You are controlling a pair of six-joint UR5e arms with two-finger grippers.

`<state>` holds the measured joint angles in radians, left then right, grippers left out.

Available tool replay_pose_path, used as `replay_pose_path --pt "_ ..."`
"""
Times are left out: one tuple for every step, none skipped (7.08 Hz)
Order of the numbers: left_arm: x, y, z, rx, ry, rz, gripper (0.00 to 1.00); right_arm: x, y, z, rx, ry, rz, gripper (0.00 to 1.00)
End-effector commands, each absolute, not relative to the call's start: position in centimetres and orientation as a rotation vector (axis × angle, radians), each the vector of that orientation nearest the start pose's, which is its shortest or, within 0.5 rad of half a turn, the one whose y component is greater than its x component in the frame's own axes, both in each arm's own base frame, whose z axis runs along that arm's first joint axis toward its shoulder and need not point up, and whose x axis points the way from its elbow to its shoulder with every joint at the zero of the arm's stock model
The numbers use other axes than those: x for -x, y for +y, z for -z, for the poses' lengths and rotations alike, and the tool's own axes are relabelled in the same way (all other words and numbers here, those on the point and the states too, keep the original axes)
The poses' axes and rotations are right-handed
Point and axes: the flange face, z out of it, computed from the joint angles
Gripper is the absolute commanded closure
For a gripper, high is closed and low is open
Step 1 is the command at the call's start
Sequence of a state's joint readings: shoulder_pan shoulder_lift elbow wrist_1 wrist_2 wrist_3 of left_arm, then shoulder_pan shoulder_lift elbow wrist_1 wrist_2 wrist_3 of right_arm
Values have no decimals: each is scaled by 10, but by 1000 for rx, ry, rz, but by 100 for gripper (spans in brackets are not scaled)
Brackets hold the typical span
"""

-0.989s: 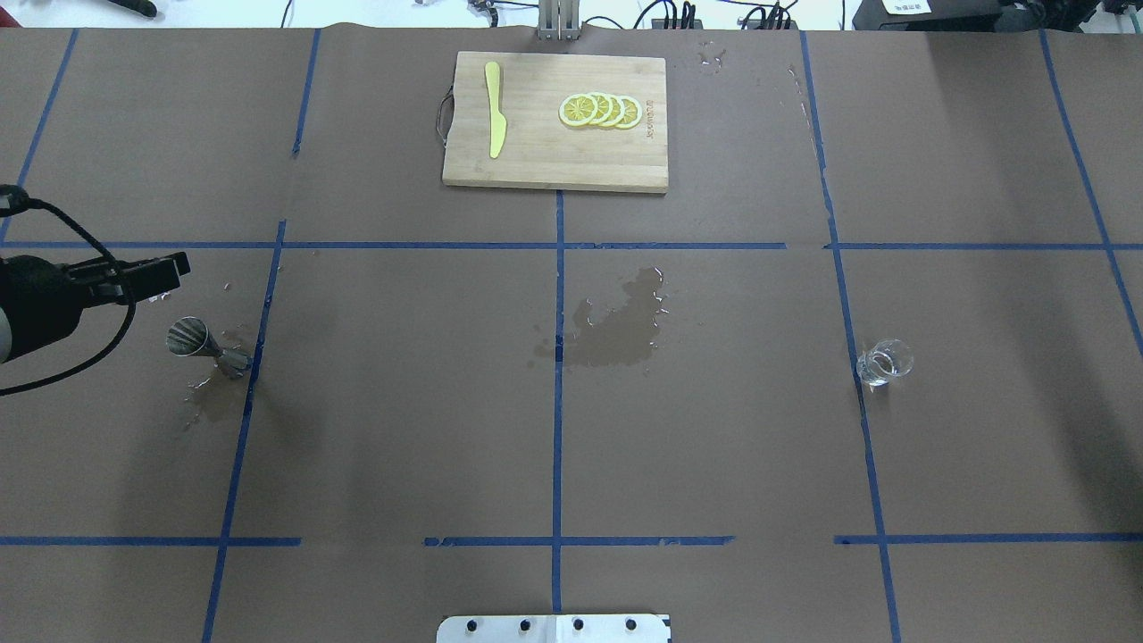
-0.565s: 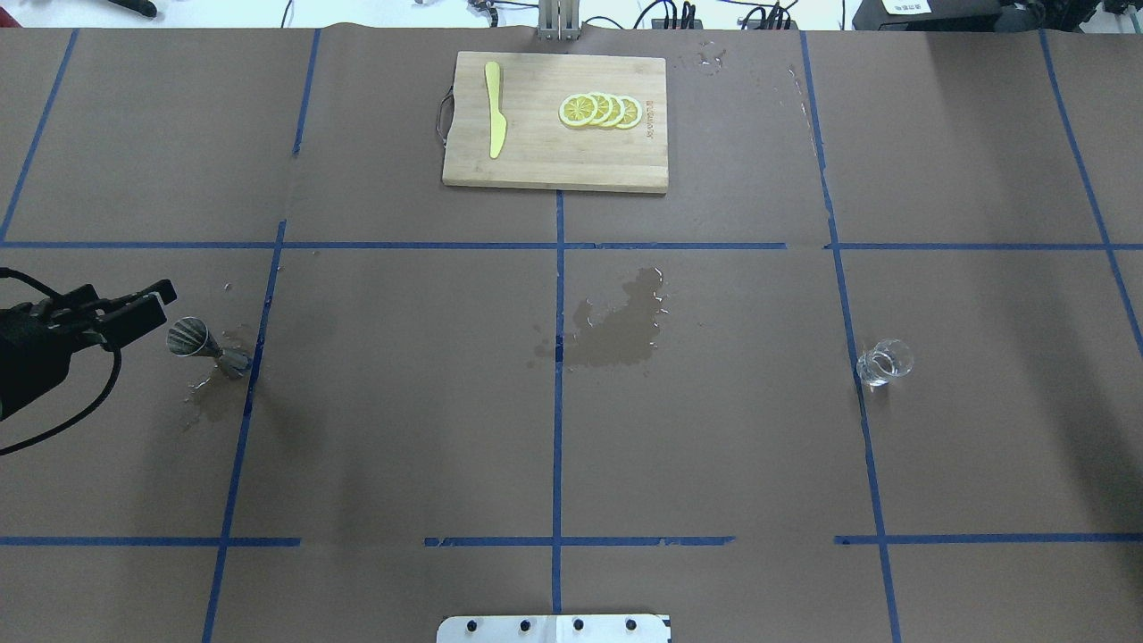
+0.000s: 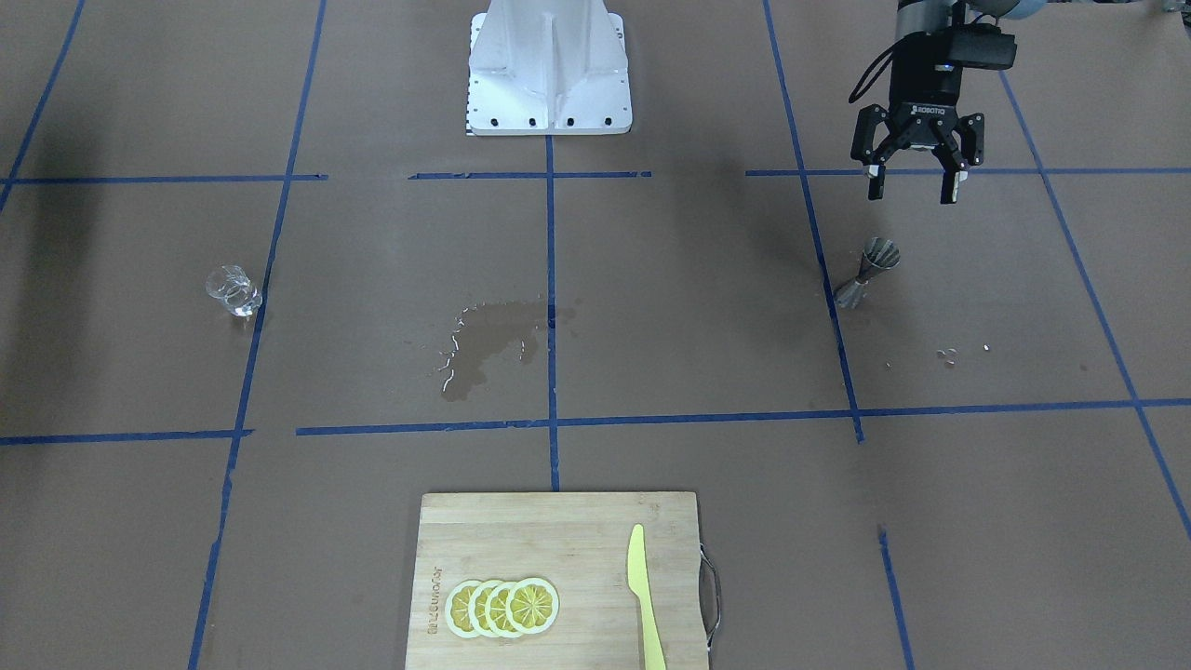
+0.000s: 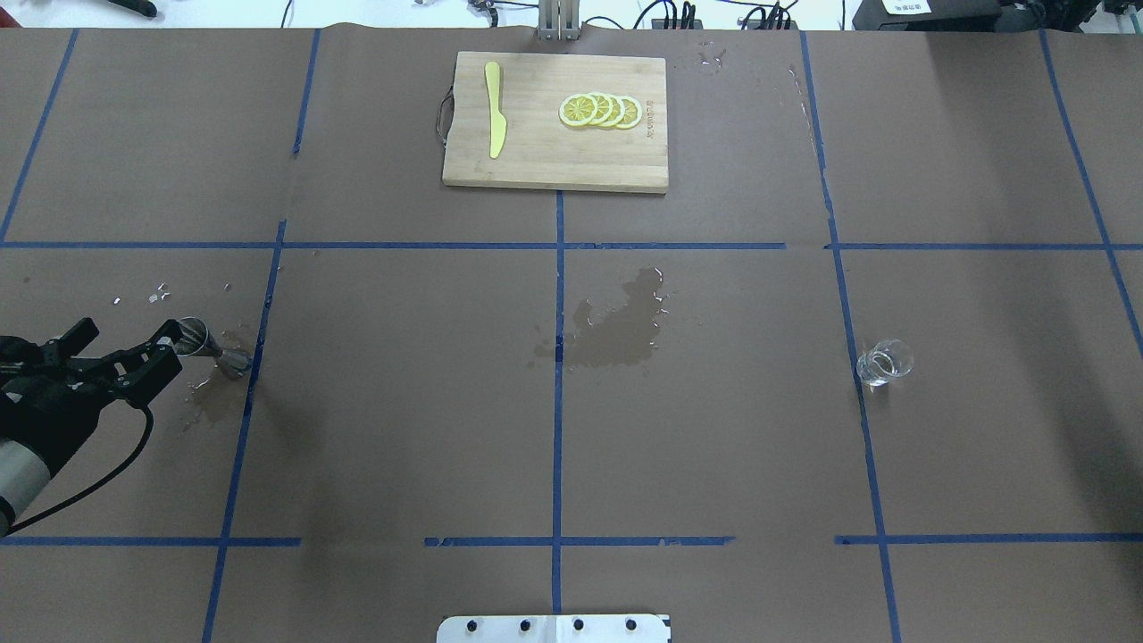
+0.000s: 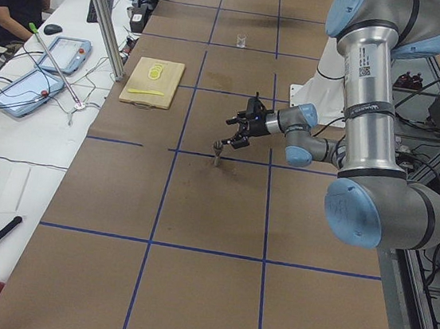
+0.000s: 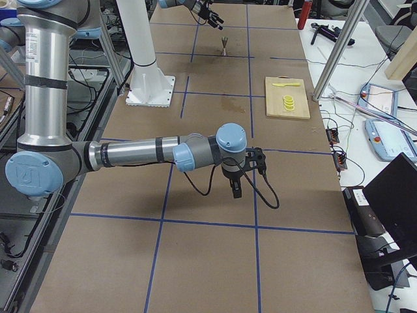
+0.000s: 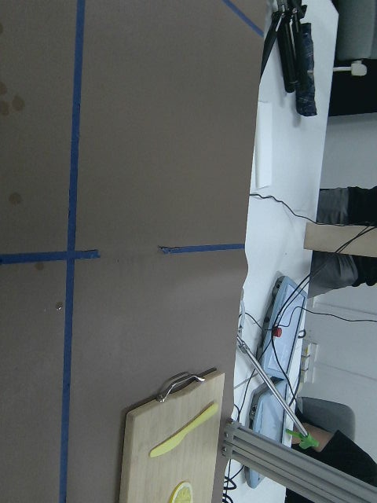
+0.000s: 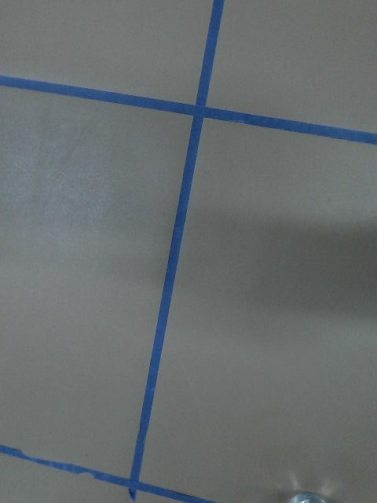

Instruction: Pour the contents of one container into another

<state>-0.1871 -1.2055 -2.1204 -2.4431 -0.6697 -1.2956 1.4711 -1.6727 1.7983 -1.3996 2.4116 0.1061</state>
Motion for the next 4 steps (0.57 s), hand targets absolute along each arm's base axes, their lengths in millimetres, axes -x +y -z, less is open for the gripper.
replay_pose_path --pt "-326 -258 -457 -1100 715 410 1 -12 -463 -567 -195 -874 124 0" --pt "-336 -251 -474 -1123 697 407 1 -12 -463 -566 -194 -883 124 0" --pt "-349 -247 -475 -1113 728 433 1 -11 -462 -566 -194 -889 127 0" --pt "-373 -247 -482 -1132 728 455 1 -11 -463 -565 -197 -888 128 0"
